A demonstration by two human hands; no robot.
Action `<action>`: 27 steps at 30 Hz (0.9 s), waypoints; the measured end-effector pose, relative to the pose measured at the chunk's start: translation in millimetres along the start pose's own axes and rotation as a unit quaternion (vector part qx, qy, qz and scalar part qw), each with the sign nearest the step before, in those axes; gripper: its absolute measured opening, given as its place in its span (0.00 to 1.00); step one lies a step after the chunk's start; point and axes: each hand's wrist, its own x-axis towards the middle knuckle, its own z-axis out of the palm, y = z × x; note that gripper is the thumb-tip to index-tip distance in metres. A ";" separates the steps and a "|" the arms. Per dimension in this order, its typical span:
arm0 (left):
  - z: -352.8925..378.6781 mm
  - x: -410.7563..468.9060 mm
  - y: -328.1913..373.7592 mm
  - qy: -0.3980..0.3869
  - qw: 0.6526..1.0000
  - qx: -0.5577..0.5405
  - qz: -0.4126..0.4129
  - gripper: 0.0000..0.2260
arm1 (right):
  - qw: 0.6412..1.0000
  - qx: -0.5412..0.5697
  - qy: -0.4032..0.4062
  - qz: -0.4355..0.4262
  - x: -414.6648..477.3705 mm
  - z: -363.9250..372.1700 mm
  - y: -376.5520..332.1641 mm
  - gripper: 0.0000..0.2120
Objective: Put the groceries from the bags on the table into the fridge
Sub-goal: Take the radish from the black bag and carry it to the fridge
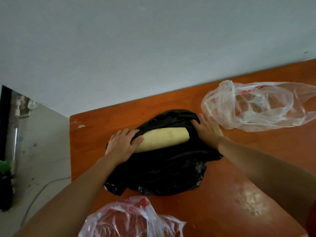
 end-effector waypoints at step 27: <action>-9.6 -20.2 -34.7 0.220 0.936 -0.213 -0.175 0.15 | 0.957 0.248 -0.050 -0.140 5.5 -60.7 -110.3 0.37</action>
